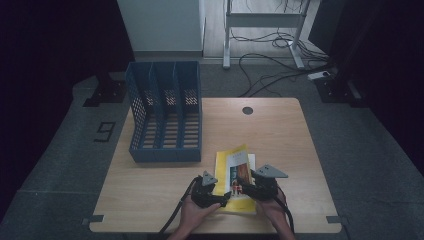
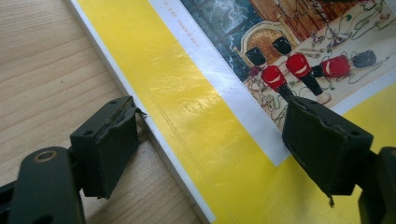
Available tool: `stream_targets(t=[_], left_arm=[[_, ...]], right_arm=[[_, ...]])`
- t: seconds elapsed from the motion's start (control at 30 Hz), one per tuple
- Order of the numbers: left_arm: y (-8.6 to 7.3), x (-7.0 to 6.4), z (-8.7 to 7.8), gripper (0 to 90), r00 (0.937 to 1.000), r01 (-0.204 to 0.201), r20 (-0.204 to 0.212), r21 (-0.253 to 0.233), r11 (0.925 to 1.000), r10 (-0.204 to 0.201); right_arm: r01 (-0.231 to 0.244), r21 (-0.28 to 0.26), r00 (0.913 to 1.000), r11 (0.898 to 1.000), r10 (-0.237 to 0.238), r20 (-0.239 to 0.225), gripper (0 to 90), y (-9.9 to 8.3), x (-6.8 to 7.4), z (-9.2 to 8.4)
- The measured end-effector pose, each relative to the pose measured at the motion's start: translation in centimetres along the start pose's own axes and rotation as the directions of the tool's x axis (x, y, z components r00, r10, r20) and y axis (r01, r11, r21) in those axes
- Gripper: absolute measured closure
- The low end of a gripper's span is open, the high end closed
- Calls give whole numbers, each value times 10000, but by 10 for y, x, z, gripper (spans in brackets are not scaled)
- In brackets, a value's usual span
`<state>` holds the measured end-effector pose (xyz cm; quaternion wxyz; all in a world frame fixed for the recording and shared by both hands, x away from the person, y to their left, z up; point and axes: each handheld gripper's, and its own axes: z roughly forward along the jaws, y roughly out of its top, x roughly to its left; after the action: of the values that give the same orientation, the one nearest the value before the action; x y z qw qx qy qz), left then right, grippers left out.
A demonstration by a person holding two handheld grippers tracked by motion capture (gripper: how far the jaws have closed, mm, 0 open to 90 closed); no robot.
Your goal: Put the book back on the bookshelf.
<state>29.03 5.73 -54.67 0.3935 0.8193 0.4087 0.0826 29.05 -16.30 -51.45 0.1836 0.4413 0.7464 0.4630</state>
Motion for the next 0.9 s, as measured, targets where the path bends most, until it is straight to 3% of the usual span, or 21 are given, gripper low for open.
stream_targets(t=[0.17, 0.53, 0.7, 0.9], left_arm=[[0, 0, 0, 182, 10000, 6, 16, -11, 10000, -6], [0, 1, 0, 179, 10000, 2, 38, -37, 10000, -2], [0, 1, 0, 179, 10000, -2, 31, -28, 10000, 3], [-1, 1, 0, 179, 10000, 3, 42, -42, 10000, -3]], right_arm=[[77, 103, 10000, 9999, -77, -21, 489, 1, -6, 6], [-492, 382, 9987, 9981, 496, -116, 514, 0, -34, 15], [-564, 638, 9975, 9964, 590, -400, 531, 1, -34, 24], [-498, 822, 9977, 9954, 535, -427, 549, 0, -33, 28]])
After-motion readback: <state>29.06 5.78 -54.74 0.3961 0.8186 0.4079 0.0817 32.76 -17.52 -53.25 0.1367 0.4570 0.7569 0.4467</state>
